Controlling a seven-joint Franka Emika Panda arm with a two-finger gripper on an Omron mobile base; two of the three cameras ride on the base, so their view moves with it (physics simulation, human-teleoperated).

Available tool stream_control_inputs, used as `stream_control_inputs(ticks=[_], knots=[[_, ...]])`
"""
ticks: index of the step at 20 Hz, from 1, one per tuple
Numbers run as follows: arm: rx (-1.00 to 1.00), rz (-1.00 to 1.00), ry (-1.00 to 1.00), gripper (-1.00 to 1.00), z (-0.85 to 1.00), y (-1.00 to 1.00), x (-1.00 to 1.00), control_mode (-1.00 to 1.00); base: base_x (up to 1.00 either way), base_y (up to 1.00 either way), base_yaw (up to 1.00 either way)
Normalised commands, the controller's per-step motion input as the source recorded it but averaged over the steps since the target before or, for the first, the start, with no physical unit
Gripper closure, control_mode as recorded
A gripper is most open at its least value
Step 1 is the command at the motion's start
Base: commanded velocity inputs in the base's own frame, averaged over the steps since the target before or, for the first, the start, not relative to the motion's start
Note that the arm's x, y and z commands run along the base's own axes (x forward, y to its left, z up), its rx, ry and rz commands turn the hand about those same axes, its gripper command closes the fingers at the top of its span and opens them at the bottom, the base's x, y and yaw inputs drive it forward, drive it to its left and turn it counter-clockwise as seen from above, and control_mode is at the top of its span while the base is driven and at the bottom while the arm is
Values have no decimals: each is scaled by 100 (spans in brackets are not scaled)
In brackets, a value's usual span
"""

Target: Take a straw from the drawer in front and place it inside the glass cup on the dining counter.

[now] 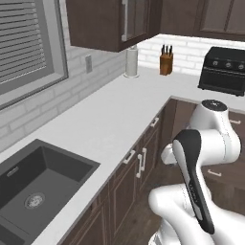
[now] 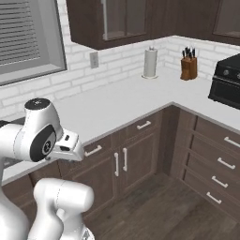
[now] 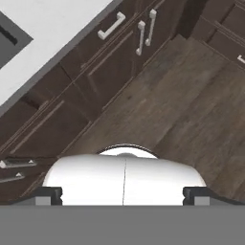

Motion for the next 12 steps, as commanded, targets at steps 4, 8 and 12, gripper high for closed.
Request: stream_control_inputs(ticks=[4,8,12], knots=[[1,-28,-3,-100,0,-4,9,-100,0,0,0],[17,-6,-1,-100,-6,-45,54,-100,0,0,0],[27,0,2,-100,0,-56,78,-100,0,0,0]])
